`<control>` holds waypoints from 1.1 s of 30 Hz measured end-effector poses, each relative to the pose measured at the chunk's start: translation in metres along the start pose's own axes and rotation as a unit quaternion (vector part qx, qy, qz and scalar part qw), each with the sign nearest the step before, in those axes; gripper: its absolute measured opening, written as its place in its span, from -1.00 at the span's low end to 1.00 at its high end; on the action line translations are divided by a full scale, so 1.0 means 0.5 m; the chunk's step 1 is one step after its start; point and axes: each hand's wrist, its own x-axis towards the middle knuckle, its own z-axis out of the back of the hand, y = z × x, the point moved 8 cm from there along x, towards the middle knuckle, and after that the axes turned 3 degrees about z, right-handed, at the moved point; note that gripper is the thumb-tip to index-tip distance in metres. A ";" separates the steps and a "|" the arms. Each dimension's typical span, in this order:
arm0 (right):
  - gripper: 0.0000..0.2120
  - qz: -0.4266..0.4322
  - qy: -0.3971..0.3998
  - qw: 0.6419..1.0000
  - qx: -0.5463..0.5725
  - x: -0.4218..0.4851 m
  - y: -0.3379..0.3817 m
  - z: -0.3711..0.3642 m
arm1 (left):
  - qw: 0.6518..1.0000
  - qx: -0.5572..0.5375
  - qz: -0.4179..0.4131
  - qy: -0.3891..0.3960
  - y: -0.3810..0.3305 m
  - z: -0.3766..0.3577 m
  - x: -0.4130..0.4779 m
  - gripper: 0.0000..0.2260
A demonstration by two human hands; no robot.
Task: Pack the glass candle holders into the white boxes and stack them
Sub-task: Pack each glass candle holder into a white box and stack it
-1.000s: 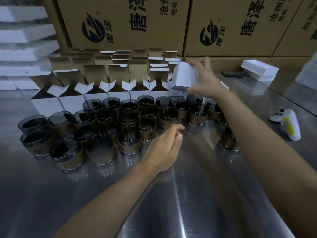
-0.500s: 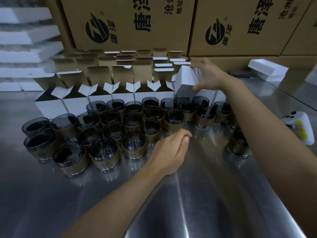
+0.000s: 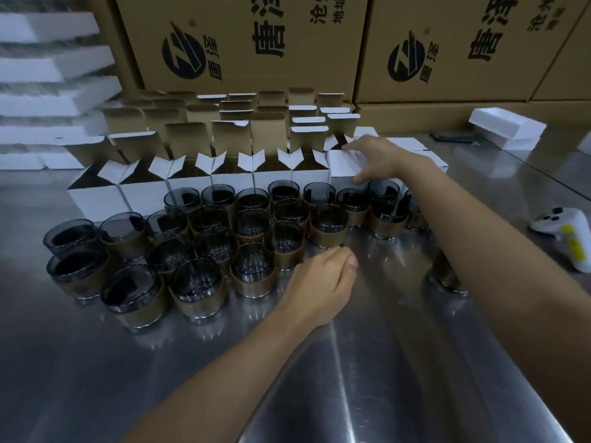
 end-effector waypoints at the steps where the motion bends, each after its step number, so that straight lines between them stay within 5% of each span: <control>1: -0.37 -0.004 0.001 1.000 0.012 0.001 -0.007 -0.010 | 1.000 0.002 -0.001 0.001 0.000 0.000 0.000 -0.68; 10: -0.60 -0.025 -0.013 0.999 0.016 -0.004 -0.021 -0.034 | 1.000 0.003 0.004 0.002 0.006 -0.002 0.000 -0.68; 16: -0.79 -0.076 -0.286 0.924 0.240 -0.011 -0.054 0.044 | 1.000 0.007 0.011 0.006 0.007 -0.005 0.003 -0.68; 19: -0.76 -0.131 -0.343 0.883 0.291 0.017 -0.087 0.048 | 1.000 0.011 0.009 0.004 0.008 -0.006 0.005 -0.67; 25: -0.60 -0.180 -0.299 0.885 0.308 0.107 -0.102 0.035 | 1.000 0.009 -0.001 -0.001 0.012 -0.009 0.006 -0.65; 33: -0.75 -0.174 -0.315 0.901 0.243 0.147 -0.118 0.041 | 1.000 -0.005 -0.012 -0.007 0.008 -0.007 0.010 -0.58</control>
